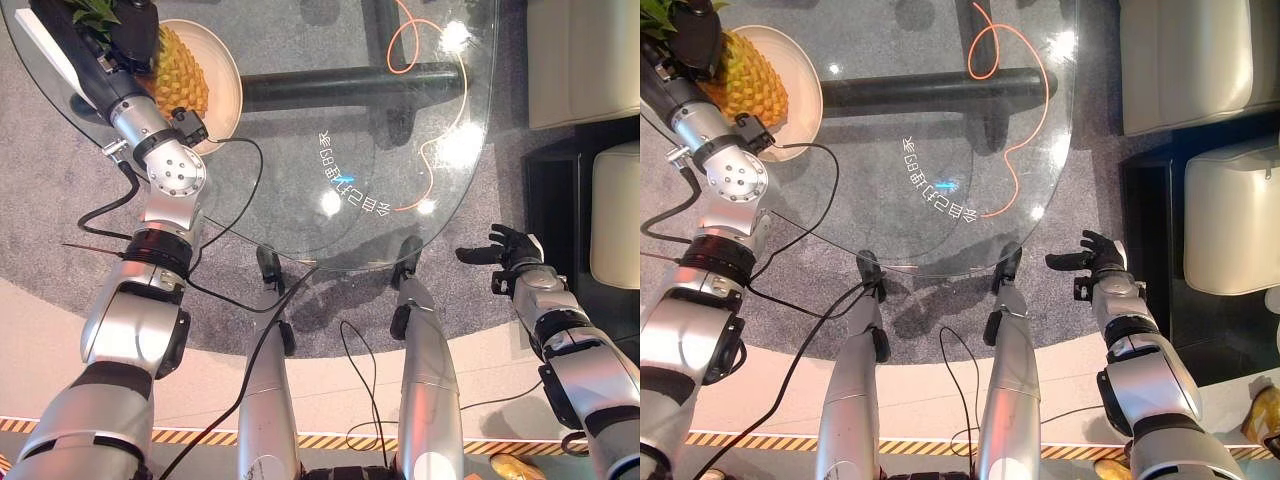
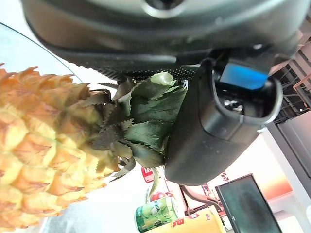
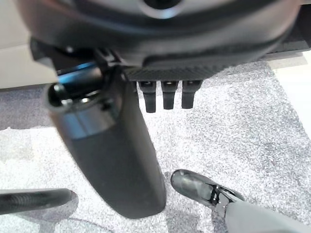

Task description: Pick up the fruit to the plate

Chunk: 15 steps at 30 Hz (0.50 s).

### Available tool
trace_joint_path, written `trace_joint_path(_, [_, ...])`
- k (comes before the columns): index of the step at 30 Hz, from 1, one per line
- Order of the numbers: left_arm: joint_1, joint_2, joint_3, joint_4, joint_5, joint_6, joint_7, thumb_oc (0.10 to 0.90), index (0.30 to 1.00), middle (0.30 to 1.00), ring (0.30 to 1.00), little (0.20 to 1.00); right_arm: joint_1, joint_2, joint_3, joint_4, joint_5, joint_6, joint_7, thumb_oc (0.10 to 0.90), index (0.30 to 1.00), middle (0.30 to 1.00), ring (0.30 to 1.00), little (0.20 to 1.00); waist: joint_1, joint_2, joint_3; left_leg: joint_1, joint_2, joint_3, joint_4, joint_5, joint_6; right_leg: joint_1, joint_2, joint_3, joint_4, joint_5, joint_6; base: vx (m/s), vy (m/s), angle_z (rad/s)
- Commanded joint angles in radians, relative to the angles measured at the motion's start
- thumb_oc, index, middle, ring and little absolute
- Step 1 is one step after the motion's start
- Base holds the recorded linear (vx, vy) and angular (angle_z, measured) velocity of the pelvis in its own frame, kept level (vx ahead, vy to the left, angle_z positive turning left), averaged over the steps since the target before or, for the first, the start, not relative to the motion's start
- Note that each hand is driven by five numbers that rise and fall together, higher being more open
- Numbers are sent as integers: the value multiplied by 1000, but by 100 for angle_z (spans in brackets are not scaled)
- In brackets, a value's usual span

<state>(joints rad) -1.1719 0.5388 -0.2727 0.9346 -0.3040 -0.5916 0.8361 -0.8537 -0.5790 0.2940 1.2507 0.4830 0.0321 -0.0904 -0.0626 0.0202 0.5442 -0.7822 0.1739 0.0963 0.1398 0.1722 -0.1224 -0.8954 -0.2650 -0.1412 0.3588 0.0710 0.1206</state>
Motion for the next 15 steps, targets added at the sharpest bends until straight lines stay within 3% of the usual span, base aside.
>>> trace_joint_path(1, [-169,119,3,9,-10,-57,3,158,349,349,349,258,-7,-25,30,51,16,-9,-16,800,900,900,900,900,9,-29,-24,-48,12,-33,124,-99,-45,44,22,-10,-37,-37,34,0,0,0])
trace_joint_path(5, [-175,125,0,25,-29,-48,-11,240,420,420,420,340,-7,-31,34,53,20,-12,-12,800,900,900,900,900,7,-28,-24,-48,13,-31,124,-98,-45,42,22,-8,-35,-38,34,0,0,0])
trace_joint_path(6, [-177,125,-3,30,-33,-43,-13,314,484,484,484,414,-7,-33,34,53,19,-11,-11,800,900,900,900,900,6,-28,-24,-50,13,-31,127,-98,-45,41,22,-8,-33,-37,34,0,0,0])
trace_joint_path(9, [-177,126,-3,34,-36,-41,-18,394,552,552,552,494,-9,-36,34,53,20,-11,-9,800,900,900,900,900,6,-28,-24,-50,14,-30,126,-97,-45,39,22,-8,-34,-36,34,0,0,0])
trace_joint_path(15, [-174,125,-2,41,-45,-53,-26,446,596,596,596,546,-6,-37,35,54,21,-16,-10,800,900,900,900,900,6,-27,-24,-53,16,-30,128,-98,-45,37,20,-9,-31,-38,33,0,0,0])
